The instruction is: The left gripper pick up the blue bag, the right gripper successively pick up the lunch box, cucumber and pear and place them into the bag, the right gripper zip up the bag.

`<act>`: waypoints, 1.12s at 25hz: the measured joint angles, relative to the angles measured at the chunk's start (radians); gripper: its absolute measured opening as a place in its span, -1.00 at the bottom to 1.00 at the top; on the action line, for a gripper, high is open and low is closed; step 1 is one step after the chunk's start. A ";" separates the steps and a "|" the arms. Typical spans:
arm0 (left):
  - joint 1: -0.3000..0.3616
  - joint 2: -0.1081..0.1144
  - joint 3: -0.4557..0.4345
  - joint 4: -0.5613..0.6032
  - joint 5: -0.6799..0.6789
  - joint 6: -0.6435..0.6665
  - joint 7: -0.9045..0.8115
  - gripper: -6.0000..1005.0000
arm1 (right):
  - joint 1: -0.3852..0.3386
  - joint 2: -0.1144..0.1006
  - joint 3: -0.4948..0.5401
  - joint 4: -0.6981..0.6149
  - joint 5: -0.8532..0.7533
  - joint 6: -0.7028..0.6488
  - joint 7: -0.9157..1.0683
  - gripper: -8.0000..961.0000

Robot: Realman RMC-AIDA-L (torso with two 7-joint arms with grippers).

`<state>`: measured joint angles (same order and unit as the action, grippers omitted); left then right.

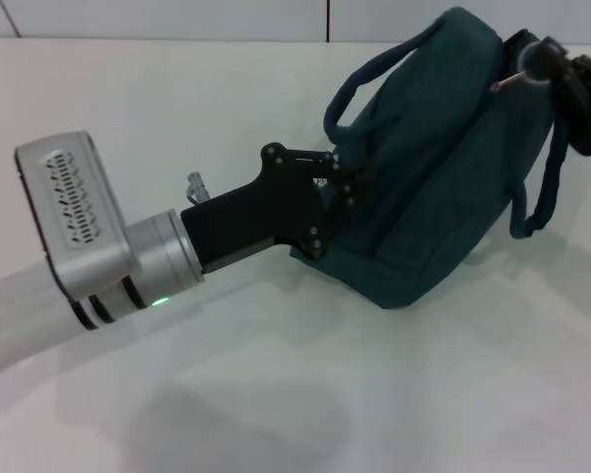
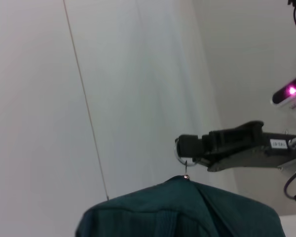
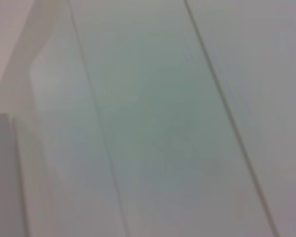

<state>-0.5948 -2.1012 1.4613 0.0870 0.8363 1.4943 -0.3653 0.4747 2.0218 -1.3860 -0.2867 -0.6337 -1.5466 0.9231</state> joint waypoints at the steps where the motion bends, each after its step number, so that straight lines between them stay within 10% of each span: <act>1: 0.001 0.002 0.000 0.000 0.000 0.008 -0.002 -0.94 | -0.006 -0.001 0.013 0.000 0.000 0.003 -0.008 -0.95; 21: 0.089 0.081 -0.069 0.088 0.014 0.078 -0.223 -0.97 | -0.058 0.002 0.056 0.002 0.002 -0.033 -0.207 -0.95; 28: 0.122 0.076 -0.144 0.092 0.003 0.066 -0.247 -0.98 | -0.051 0.002 0.060 0.044 0.017 0.007 -0.219 -0.95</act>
<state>-0.4724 -2.0256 1.3174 0.1786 0.8389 1.5604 -0.6128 0.4239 2.0240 -1.3255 -0.2427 -0.6165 -1.5393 0.7036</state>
